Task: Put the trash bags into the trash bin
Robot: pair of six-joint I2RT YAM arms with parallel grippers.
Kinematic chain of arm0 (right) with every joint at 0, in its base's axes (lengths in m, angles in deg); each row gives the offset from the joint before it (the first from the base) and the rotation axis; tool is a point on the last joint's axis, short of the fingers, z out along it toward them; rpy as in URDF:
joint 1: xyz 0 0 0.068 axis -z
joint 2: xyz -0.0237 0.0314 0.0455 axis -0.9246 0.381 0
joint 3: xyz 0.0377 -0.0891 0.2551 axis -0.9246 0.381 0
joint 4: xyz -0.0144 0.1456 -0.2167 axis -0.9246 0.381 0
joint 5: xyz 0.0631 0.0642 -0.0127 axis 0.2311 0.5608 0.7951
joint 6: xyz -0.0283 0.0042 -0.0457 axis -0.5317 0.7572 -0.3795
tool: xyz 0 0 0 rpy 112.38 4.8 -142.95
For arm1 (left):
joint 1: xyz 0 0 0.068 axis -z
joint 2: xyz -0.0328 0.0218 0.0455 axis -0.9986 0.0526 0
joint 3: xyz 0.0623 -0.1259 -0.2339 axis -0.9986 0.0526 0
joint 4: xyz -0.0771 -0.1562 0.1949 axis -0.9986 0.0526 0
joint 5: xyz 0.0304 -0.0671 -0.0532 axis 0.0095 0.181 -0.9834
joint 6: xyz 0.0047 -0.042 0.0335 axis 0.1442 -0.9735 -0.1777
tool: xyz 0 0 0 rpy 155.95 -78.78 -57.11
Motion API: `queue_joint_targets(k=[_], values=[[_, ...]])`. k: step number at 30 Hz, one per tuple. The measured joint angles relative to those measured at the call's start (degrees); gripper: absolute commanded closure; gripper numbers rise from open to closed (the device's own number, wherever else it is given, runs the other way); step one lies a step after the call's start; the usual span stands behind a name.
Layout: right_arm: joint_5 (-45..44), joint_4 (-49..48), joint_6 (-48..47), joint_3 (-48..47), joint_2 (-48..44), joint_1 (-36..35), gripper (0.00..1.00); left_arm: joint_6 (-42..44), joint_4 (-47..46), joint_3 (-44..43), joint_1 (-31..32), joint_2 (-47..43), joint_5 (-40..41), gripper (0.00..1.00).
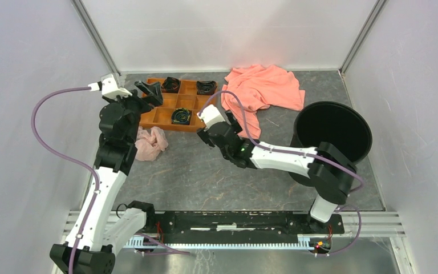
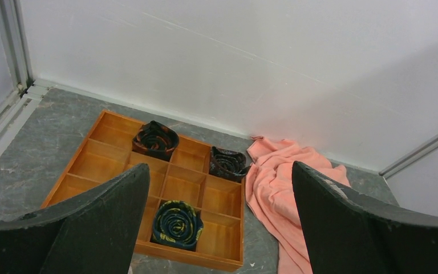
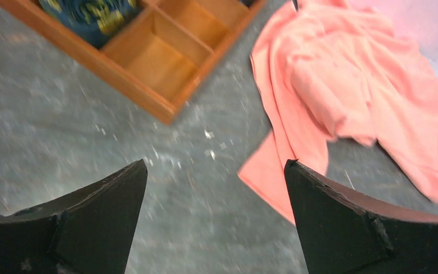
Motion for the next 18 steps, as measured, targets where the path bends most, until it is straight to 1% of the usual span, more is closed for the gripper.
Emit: queue_joint_targets(k=[3, 5, 8, 10, 13, 15, 18], values=[[0.74, -9.18, -2.62, -2.05, 4.85, 0.13, 0.02, 0.0, 0.13, 0.0, 0.0, 1.07, 1.38, 0.0], [1.7, -13.05, -4.48, -1.49, 6.34, 0.13, 0.02, -0.02, 0.83, 0.0, 0.0, 2.1, 1.81, 0.0], [2.19, -21.62, -6.4, 5.2, 5.73, 0.22, 0.02, -1.68, 3.96, 0.17, 0.0, 3.91, 2.01, 0.0], [2.19, -24.5, -7.1, 9.88, 4.96, 0.24, 0.02, -3.58, 5.77, 1.49, 0.0, 4.09, 2.4, 0.0], [2.32, -24.98, -7.56, 13.99, 4.22, 0.35, 0.02, -8.79, 11.41, 5.84, 0.0, 3.08, 7.37, 0.0], [2.84, -25.2, -7.91, 15.52, 2.97, 0.39, 0.02, -12.87, 17.64, 7.89, 0.0, 3.23, 12.98, 0.0], [3.58, -26.47, -8.41, 16.28, 0.52, 0.37, 0.02, -17.31, 28.02, 8.5, -0.07, 5.09, 20.46, 0.0]])
